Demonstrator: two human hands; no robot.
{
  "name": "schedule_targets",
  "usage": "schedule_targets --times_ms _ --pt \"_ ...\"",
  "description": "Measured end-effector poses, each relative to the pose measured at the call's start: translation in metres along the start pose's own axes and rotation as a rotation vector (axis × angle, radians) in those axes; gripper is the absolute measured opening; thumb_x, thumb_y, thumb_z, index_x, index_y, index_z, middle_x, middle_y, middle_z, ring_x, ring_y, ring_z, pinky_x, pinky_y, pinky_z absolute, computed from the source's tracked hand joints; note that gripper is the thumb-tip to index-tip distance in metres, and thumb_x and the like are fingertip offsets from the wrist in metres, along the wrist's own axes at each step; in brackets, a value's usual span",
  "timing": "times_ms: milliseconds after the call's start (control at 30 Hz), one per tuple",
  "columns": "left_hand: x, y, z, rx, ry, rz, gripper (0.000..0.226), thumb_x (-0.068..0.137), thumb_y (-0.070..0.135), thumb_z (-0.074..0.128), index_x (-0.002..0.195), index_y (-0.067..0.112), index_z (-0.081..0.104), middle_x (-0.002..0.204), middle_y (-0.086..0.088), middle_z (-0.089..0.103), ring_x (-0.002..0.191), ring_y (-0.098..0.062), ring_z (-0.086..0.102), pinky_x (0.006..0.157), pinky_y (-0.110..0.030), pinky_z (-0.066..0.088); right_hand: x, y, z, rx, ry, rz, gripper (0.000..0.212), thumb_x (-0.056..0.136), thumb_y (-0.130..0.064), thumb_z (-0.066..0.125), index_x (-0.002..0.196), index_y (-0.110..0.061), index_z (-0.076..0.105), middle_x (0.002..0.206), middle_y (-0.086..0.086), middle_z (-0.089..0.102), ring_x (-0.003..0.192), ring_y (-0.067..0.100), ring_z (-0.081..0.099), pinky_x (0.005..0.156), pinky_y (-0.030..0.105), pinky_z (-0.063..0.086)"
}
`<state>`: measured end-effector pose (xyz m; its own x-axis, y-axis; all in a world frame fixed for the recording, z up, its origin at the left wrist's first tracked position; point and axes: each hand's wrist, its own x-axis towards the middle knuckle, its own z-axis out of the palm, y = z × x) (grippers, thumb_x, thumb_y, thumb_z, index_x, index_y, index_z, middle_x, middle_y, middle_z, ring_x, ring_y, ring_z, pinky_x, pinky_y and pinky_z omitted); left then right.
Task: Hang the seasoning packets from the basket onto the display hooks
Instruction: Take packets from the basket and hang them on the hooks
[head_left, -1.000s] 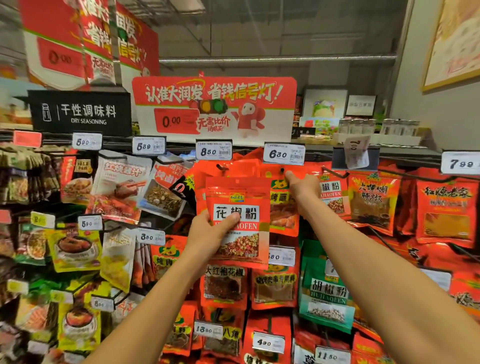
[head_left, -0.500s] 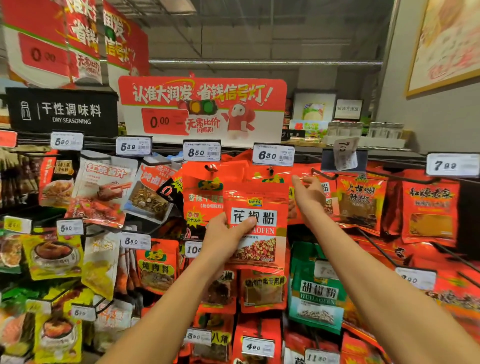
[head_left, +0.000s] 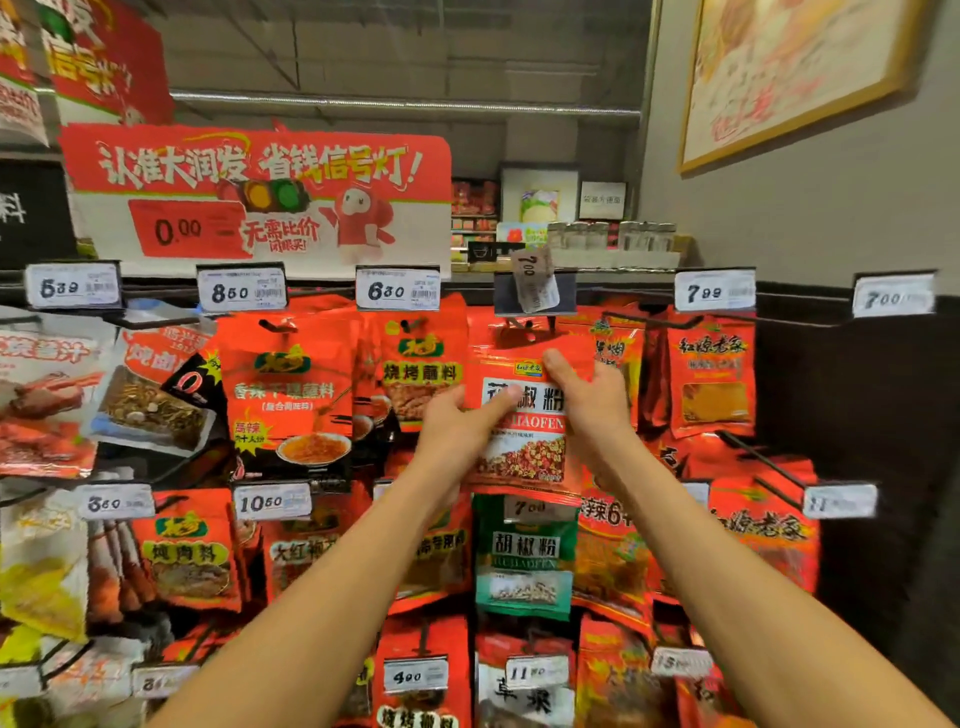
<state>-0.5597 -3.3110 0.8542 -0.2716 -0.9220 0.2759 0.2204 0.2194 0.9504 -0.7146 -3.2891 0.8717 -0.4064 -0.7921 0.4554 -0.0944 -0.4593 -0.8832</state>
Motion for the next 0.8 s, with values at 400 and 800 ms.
schedule_targets --times_ms 400,800 --pt "0.053 0.037 0.020 -0.008 0.315 0.145 0.023 0.092 0.024 0.072 0.077 0.010 0.062 0.072 -0.015 0.059 0.063 -0.025 0.057 0.058 -0.038 0.046 0.033 -0.018 0.003 -0.100 0.021 0.024 0.022 0.084 -0.017 0.072 0.064 -0.017 0.064 0.064 0.009 0.073 0.060 0.025 0.073 0.055 0.034 0.054" --pt "0.057 0.027 0.008 0.061 0.312 0.322 0.037 0.084 0.028 0.069 0.074 -0.007 0.061 0.065 -0.009 0.061 0.061 -0.020 0.056 0.057 -0.038 0.047 0.034 -0.011 0.004 -0.077 0.034 -0.125 0.037 0.089 -0.029 0.071 0.054 -0.036 0.066 0.056 -0.011 0.068 0.052 0.005 0.067 0.046 0.019 0.048"
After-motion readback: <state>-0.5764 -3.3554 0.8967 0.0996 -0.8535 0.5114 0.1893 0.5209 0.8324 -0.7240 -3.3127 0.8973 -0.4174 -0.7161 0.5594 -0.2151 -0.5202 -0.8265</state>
